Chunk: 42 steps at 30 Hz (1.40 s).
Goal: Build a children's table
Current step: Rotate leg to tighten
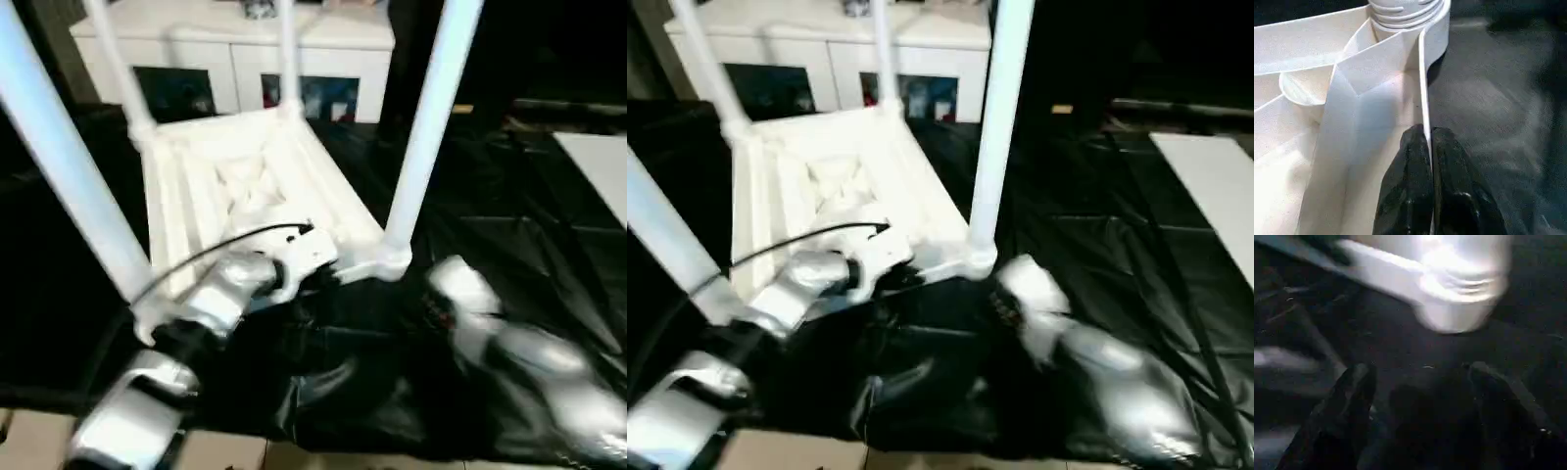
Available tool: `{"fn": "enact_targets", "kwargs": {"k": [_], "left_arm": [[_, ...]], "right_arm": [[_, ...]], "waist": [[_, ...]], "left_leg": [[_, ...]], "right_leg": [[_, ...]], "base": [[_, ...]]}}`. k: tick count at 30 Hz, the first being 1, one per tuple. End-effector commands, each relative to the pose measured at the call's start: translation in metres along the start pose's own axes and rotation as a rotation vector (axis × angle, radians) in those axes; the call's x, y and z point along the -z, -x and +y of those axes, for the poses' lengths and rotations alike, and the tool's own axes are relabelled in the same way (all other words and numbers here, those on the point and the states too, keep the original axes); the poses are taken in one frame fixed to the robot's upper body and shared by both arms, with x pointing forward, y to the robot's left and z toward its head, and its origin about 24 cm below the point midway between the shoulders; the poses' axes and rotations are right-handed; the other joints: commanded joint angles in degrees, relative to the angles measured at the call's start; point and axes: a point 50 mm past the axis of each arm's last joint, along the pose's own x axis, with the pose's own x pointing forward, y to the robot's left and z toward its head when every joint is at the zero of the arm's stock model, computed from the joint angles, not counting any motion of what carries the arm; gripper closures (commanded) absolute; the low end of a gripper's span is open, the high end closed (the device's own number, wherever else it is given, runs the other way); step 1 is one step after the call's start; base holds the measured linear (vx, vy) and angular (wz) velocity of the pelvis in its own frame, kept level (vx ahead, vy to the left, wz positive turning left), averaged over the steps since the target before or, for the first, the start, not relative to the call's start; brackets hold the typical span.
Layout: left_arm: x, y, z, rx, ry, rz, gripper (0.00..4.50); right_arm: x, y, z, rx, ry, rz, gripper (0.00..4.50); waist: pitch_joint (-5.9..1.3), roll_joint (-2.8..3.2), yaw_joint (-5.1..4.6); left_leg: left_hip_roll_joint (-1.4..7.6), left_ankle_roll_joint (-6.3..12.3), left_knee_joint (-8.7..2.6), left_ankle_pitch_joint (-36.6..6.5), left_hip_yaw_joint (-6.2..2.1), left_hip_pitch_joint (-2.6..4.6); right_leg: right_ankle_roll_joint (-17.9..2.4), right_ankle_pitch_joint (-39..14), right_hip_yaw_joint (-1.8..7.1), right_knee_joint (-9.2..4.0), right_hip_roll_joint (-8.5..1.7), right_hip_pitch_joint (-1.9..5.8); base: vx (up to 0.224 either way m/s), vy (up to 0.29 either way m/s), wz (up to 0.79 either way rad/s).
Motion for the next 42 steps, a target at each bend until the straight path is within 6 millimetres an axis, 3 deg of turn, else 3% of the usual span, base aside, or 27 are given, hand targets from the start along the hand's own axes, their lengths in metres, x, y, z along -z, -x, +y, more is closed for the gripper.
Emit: {"fn": "enact_targets", "kwargs": {"k": [1,2,4,6,7,11,13,14,17,19,21,22,23,27,28,29,30,31,32,33,35,36,37,39,42], "left_arm": [[-0.006,-0.007,-0.016,0.16,-0.083,-0.025,4.5],[-0.009,-0.006,-0.02,0.209,-0.09,-0.051,4.5],[-0.011,-0.006,-0.022,0.24,-0.111,-0.061,4.5],[-0.011,-0.006,-0.023,0.259,-0.131,-0.061,4.5],[-0.013,-0.006,-0.025,0.286,-0.144,-0.08,4.5],[-0.016,-0.005,-0.024,0.289,-0.167,-0.099,4.5],[-0.015,-0.004,-0.024,0.289,-0.176,-0.097,4.5],[-0.012,0.0,-0.021,0.256,-0.22,-0.097,4.5],[-0.011,0.006,-0.017,0.198,-0.253,-0.123,4.5],[-0.014,0.015,-0.014,0.162,-0.231,-0.178,4.06],[-0.02,0.025,-0.012,0.116,-0.208,-0.263,3.94],[-0.023,0.032,-0.012,0.082,-0.199,-0.312,3.9],[-0.024,0.035,-0.012,0.065,-0.196,-0.335,3.68],[-0.035,0.058,-0.014,-0.07,-0.135,-0.488,3.46],[-0.038,0.065,-0.016,-0.11,-0.113,-0.526,3.46],[-0.04,0.074,-0.018,-0.173,-0.072,-0.575,3.35],[-0.041,0.076,-0.018,-0.188,-0.061,-0.586,3.22],[-0.041,0.079,-0.019,-0.206,-0.048,-0.599,3.15],[-0.039,0.089,-0.026,-0.334,0.009,-0.646,3.07],[-0.036,0.096,-0.03,-0.413,0.044,-0.664,2.99],[-0.026,0.108,-0.038,-0.553,0.119,-0.675,2.99],[-0.015,0.119,-0.048,-0.678,0.197,-0.673,2.75],[-0.013,0.122,-0.051,-0.706,0.212,-0.669,2.66],[-0.007,0.128,-0.059,-0.774,0.246,-0.66,2.58],[0.005,0.137,-0.081,-0.859,0.299,-0.628,2.25]], "right_arm": [[-0.003,0.01,-0.012,0.043,0.004,-0.03,1.25],[0.0,0.017,-0.019,0.087,0.006,-0.017,1.25],[0.003,0.021,-0.024,0.11,0.005,-0.001,1.25],[0.004,0.021,-0.024,0.117,0.003,0.002,1.25],[0.006,0.018,-0.022,0.114,0.003,0.001,1.25],[0.006,0.01,-0.014,0.098,0.005,-0.011,1.25],[0.005,0.007,-0.011,0.092,0.009,-0.019,1.25],[0.002,0.0,-0.005,0.078,0.009,-0.04,1.25],[-0.001,-0.007,0.0,0.088,0.008,-0.067,1.25],[-0.004,-0.012,0.002,0.13,0.014,-0.104,1.19],[-0.008,-0.015,0.004,0.192,-0.002,-0.151,1.19],[-0.009,-0.016,0.004,0.24,-0.021,-0.173,1.19],[-0.009,-0.017,0.004,0.264,-0.03,-0.183,1.19],[-0.013,-0.013,0.008,0.371,-0.091,-0.266,1.19],[-0.014,-0.012,0.01,0.387,-0.106,-0.291,1.19],[-0.016,-0.009,0.015,0.392,-0.122,-0.318,1.19],[-0.016,-0.009,0.016,0.392,-0.126,-0.324,1.19],[-0.016,-0.008,0.018,0.392,-0.131,-0.332,1.19],[-0.017,-0.004,0.026,0.4,-0.146,-0.362,1.19],[-0.018,-0.002,0.032,0.402,-0.154,-0.379,1.19],[-0.02,0.002,0.043,0.405,-0.161,-0.4,1.19],[-0.023,0.004,0.056,0.396,-0.176,-0.418,1.19],[-0.024,0.005,0.059,0.395,-0.179,-0.422,1.19],[-0.026,0.006,0.065,0.381,-0.193,-0.431,1.19],[-0.027,0.007,0.076,0.336,-0.189,-0.425,1.19]], "waist": [[-3.11,-0.41,0.33],[-3.14,-0.39,0.4],[-3.27,-0.22,0.95],[-3.17,-0.22,1.41],[-3.17,0.06,1.66],[-3.15,-0.04,2.15],[-3.08,0.01,2.19],[-3.06,-0.26,2.18],[-3.11,-0.11,2.02],[-3.08,-0.65,2.02],[-3.04,-0.52,1.67],[-3.1,-0.87,1.53],[-3.15,-0.69,1.51],[-2.78,-0.12,0.99],[-2.74,-0.27,0.81],[-2.74,0.8,1.04],[-2.65,0.2,0.83],[-2.57,0.65,0.81],[-2.54,1.22,0.85],[-2.62,1.01,0.77],[-2.21,0.89,0.75],[-2.3,1.46,0.75],[-2.06,1.21,0.62],[-2.03,1.4,0.62],[-1.71,1.3,0.49]], "left_leg": [[0.68,4.68,-4.05,-15.2,0.26,0.03],[0.71,4.65,-4.01,-14.3,0.28,-0.01],[0.91,4.98,-3.7,-13.3,0.63,0.73],[0.9,5.38,-3.68,-13.0,0.74,0.67],[0.9,5.31,-3.74,-12.8,0.68,0.54],[0.82,4.94,-3.74,-13.3,0.65,0.48],[0.86,4.27,-3.89,-13.7,0.57,0.45],[0.83,4.22,-3.92,-13.8,0.56,0.37],[0.81,3.69,-3.95,-14.2,0.5,0.4],[0.81,3.65,-4.03,-13.8,0.51,0.28],[0.85,3.14,-4.15,-13.4,0.43,0.08],[0.95,3.09,-4.14,-13.7,0.51,0.22],[1.02,2.94,-4.15,-13.2,0.39,0.09],[1.13,2.41,-4.45,-15.2,0.48,0.12],[1.02,2.53,-4.42,-16.1,0.6,0.25],[0.98,2.28,-4.46,-16.5,0.46,0.36],[1.06,2.31,-4.5,-16.8,0.53,0.18],[0.95,2.14,-4.62,-17.8,0.5,0.24],[0.81,1.85,-4.67,-18.5,0.43,0.31],[1.32,1.58,-4.7,-18.6,0.27,0.07],[0.92,2.17,-4.88,-19.9,0.44,-0.09],[1.04,1.31,-4.87,-21.2,0.27,0.07],[0.96,1.32,-5.06,-21.5,0.2,-0.26],[0.65,0.93,-5.12,-24.3,0.09,0.25],[0.7,0.53,-5.41,-25.8,-0.26,0.15]], "right_leg": [[-11.6,-14.5,1.31,-3.94,-1.93,2.72],[-12.6,-12.7,1.29,-3.66,-1.89,2.81],[-14.7,-8.8,1.43,-3.32,-1.7,2.5],[-15.4,-7.0,1.41,-3.08,-1.63,2.63],[-15.1,-7.1,1.37,-3.09,-1.71,2.79],[-14.2,-9.1,1.37,-3.09,-1.93,2.92],[-13.5,-10.7,1.35,-3.17,-1.92,2.93],[-13.2,-11.1,1.33,-3.22,-1.92,2.97],[-12.1,-12.0,1.34,-3.27,-1.92,2.84],[-11.9,-12.5,1.35,-3.17,-2.0,2.87],[-12.0,-13.1,1.33,-2.94,-2.2,2.8],[-12.3,-13.2,1.37,-2.94,-2.15,2.65],[-12.7,-12.2,1.4,-2.63,-2.29,2.76],[-12.3,-12.7,1.48,-2.57,-2.0,2.56],[-11.8,-13.9,1.43,-2.87,-1.7,2.35],[-11.9,-14.0,1.46,-2.78,-1.78,2.3],[-11.8,-13.1,1.47,-2.97,-1.56,2.34],[-11.5,-13.9,1.41,-3.09,-1.4,2.28],[-11.1,-14.8,1.34,-3.14,-1.3,2.22],[-11.1,-12.8,1.4,-2.96,-1.54,2.57],[-9.5,-16.6,1.3,-3.64,-1.23,2.31],[-8.0,-19.5,1.43,-3.92,-1.33,2.17],[-7.3,-20.3,1.36,-4.08,-1.24,2.2],[-5.0,-26.0,1.26,-4.68,-1.05,1.63],[-3.2,-28.2,1.34,-5.21,-0.97,1.29]], "base": [[0.0,0.0,0.0],[0.0,0.0,0.0],[0.0,0.0,0.0],[0.0,0.0,0.0],[0.0,0.0,0.0],[0.0,0.0,0.0],[0.0,0.0,0.0],[0.0,0.0,0.0],[0.0,0.0,0.0],[0.0,0.0,0.0],[0.0,0.0,0.0],[0.0,0.0,0.0],[0.0,0.0,0.0],[0.0,0.0,0.0],[0.0,0.0,0.0],[0.0,0.0,0.0],[0.0,0.0,0.0],[0.0,0.0,0.0],[0.0,0.0,0.0],[0.0,0.0,0.0],[0.0,0.0,0.0],[0.0,0.0,0.0],[0.0,0.0,0.0],[0.0,0.0,0.0],[0.0,0.0,0.0]]}}
